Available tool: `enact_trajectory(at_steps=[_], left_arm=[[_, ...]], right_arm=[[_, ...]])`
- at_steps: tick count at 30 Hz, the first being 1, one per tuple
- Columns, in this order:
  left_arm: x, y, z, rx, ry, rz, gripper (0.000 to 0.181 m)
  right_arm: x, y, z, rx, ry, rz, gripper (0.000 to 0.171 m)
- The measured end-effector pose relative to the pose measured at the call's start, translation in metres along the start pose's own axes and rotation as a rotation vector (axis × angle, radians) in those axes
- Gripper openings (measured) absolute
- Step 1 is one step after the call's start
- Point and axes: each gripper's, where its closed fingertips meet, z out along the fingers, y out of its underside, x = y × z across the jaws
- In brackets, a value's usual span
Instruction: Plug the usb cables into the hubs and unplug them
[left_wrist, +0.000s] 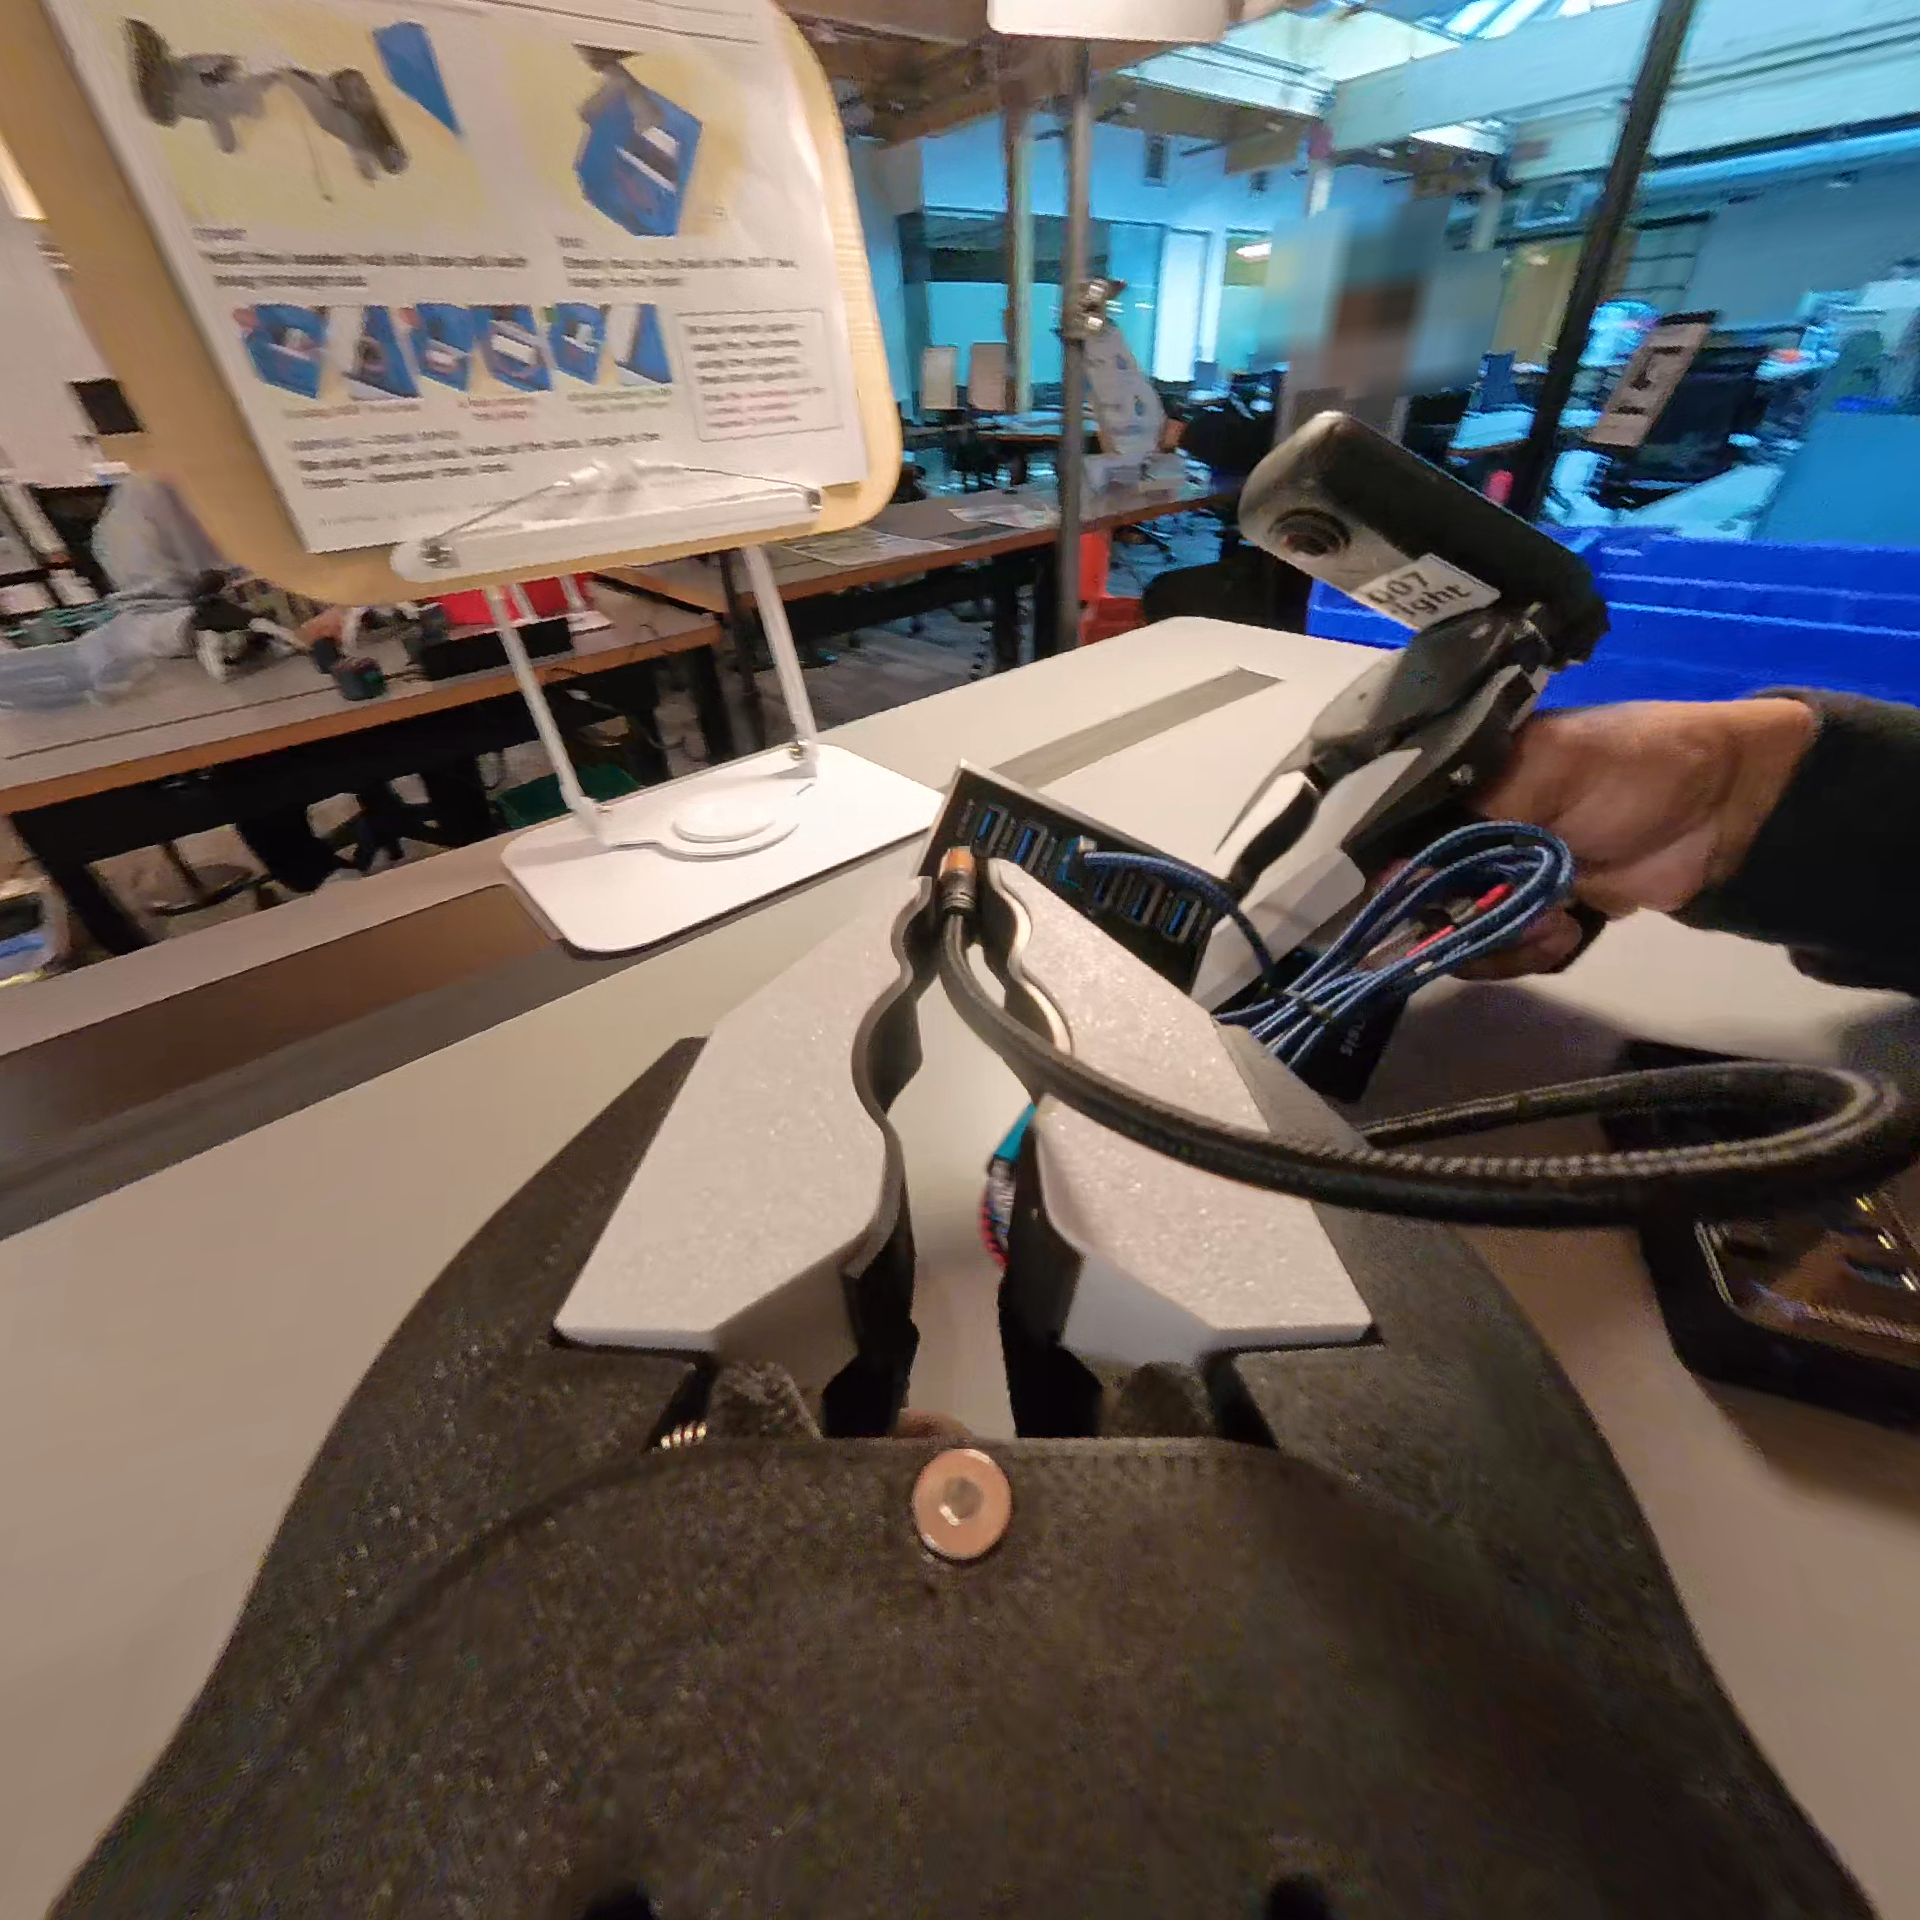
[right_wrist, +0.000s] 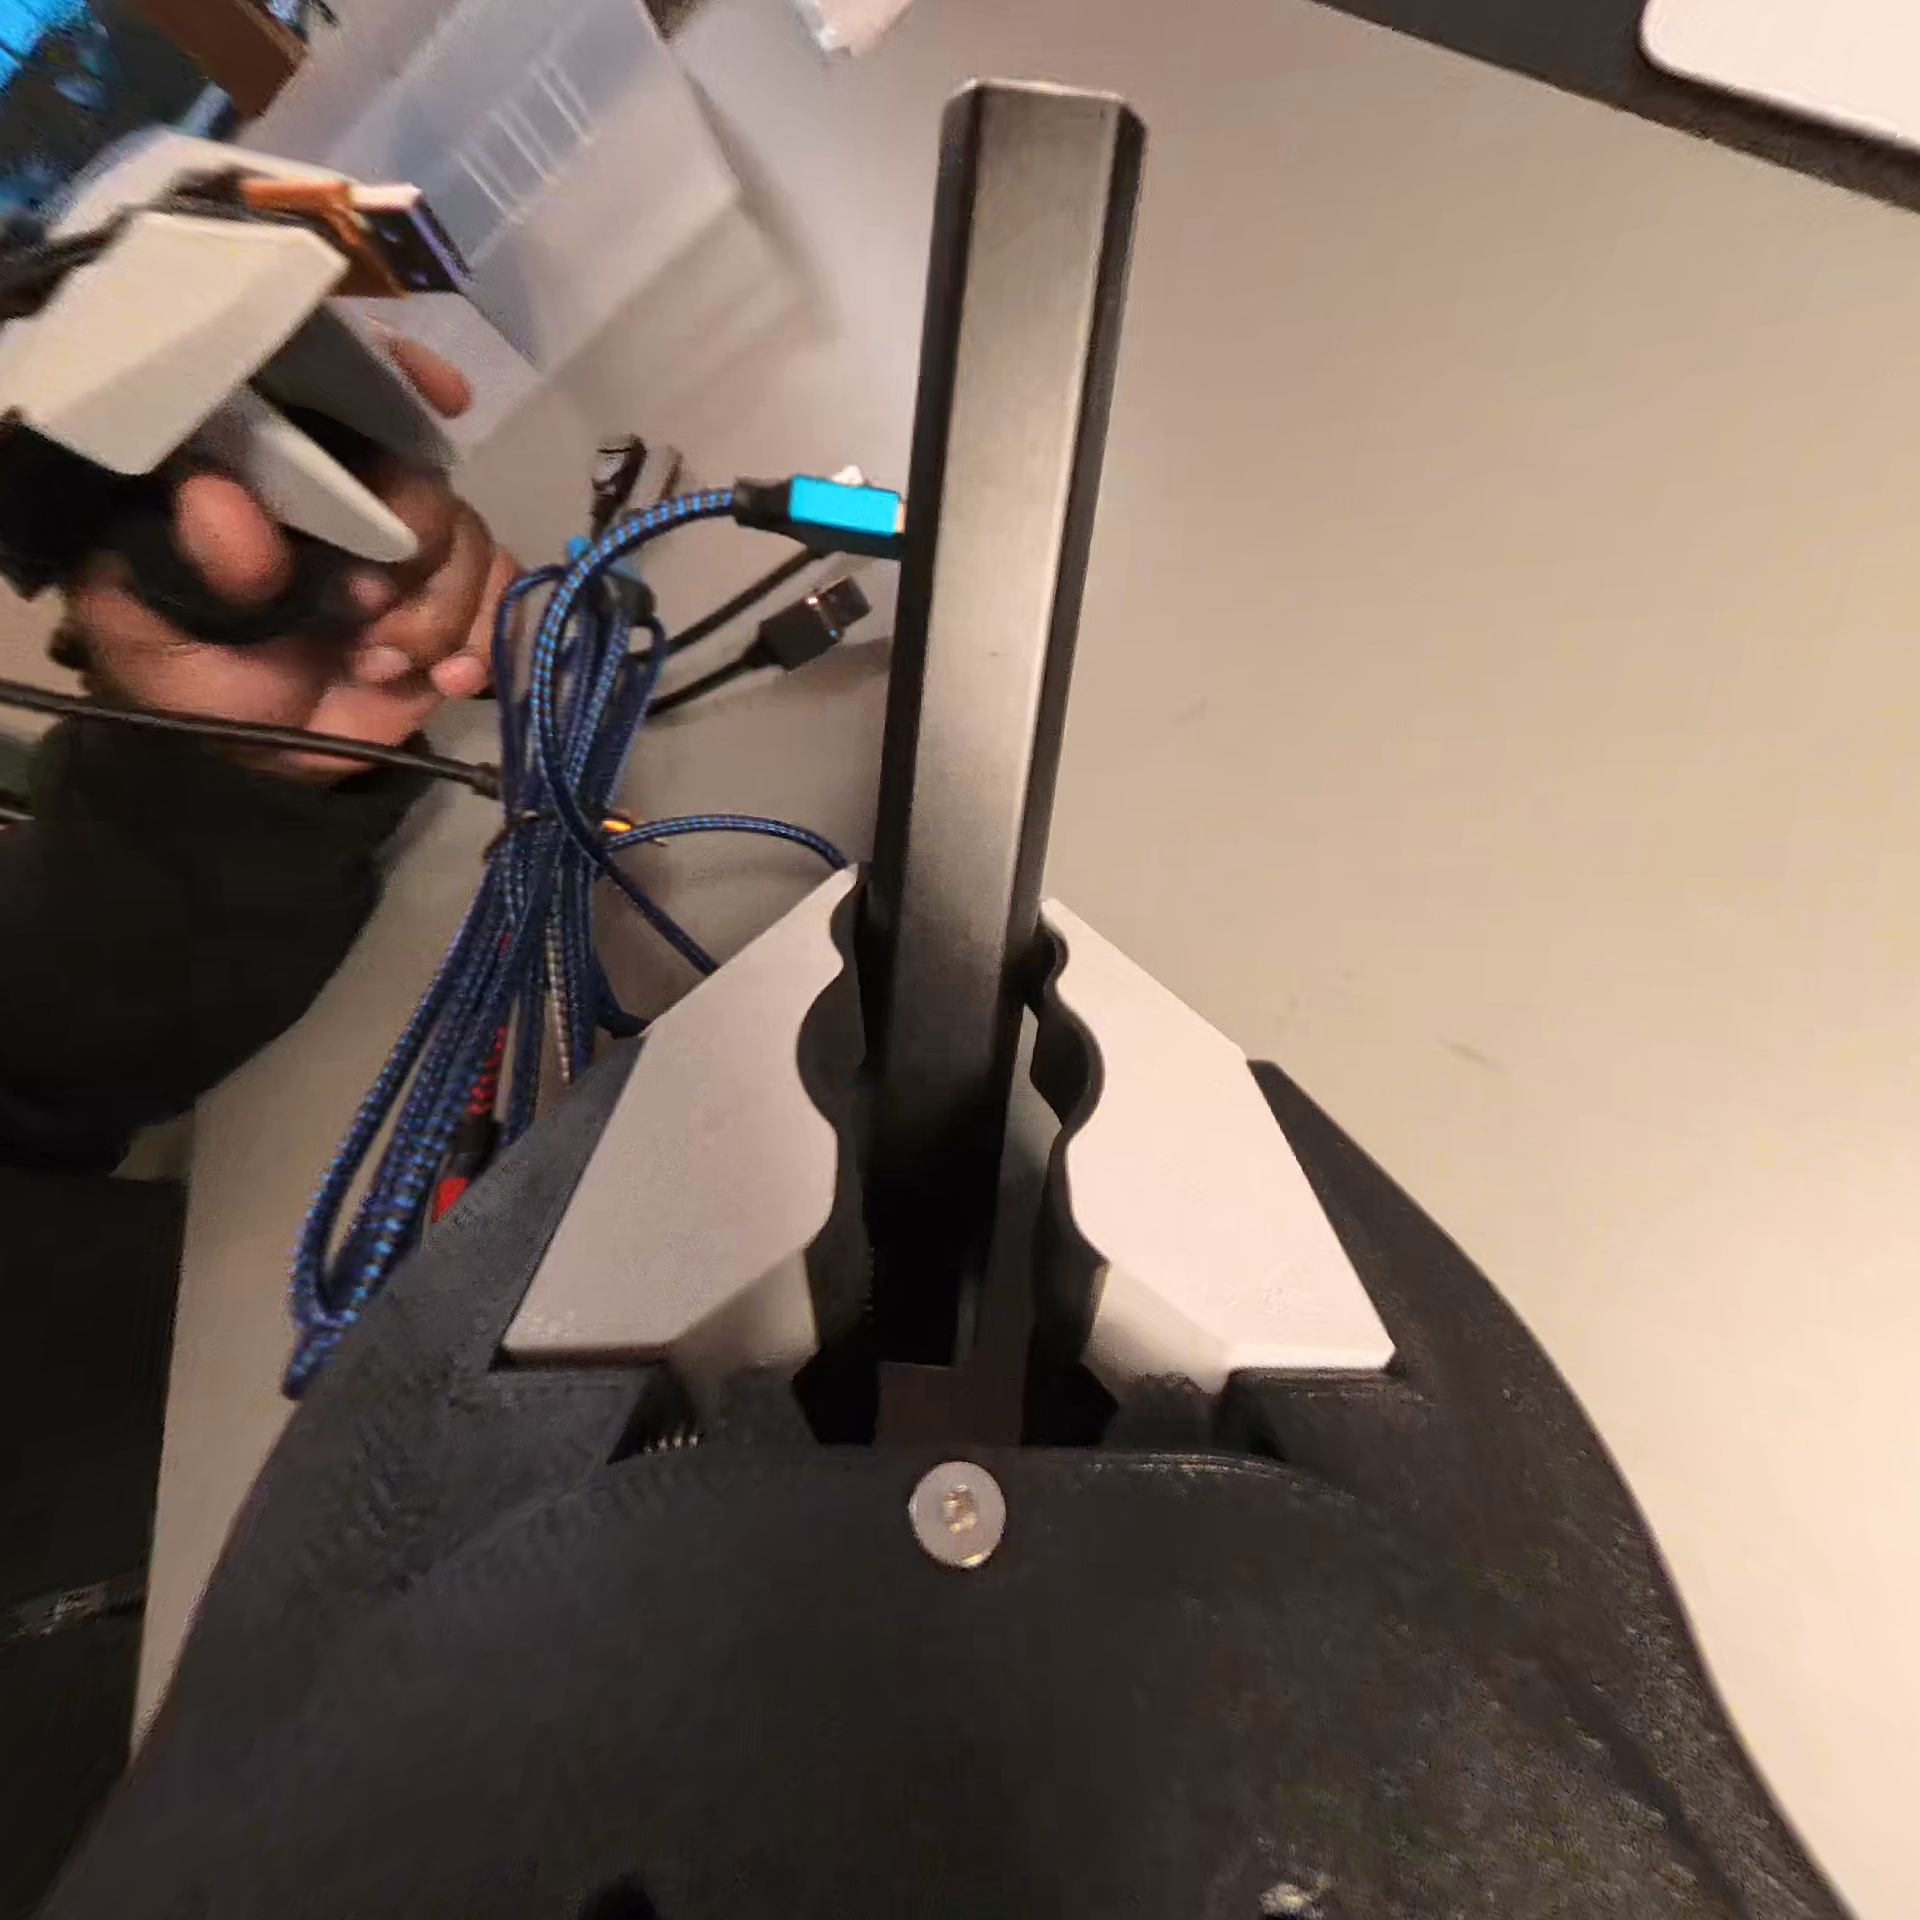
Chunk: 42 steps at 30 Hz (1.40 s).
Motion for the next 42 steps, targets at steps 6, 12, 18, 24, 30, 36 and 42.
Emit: enact_trajectory(at_steps=[6,12,18,24,30,36,42], left_arm=[[0.032,0.008,0.005,-0.050,0.112,0.212,0.009],[0.074,0.015,0.003,-0.094,0.266,0.364,0.009],[0.085,0.023,0.012,-0.093,0.233,0.421,0.009],[0.085,0.022,0.015,-0.112,0.144,0.535,0.009],[0.084,0.028,0.017,-0.124,0.123,0.559,0.009],[0.086,0.024,0.015,-0.102,0.148,0.527,0.010],[0.090,0.025,0.016,-0.104,0.137,0.553,0.009]], right_arm=[[-0.035,0.012,-0.002,0.070,-0.060,-0.104,0.025],[-0.047,0.010,-0.009,0.151,-0.046,-0.133,0.025],[-0.057,0.008,-0.006,0.158,-0.107,-0.134,0.025],[-0.056,0.008,-0.003,0.151,-0.069,-0.133,0.025],[-0.052,0.011,-0.002,0.111,-0.022,-0.109,0.025],[-0.057,0.011,-0.002,0.099,-0.045,-0.090,0.025],[-0.055,0.011,-0.003,0.080,0.029,-0.093,0.025]])
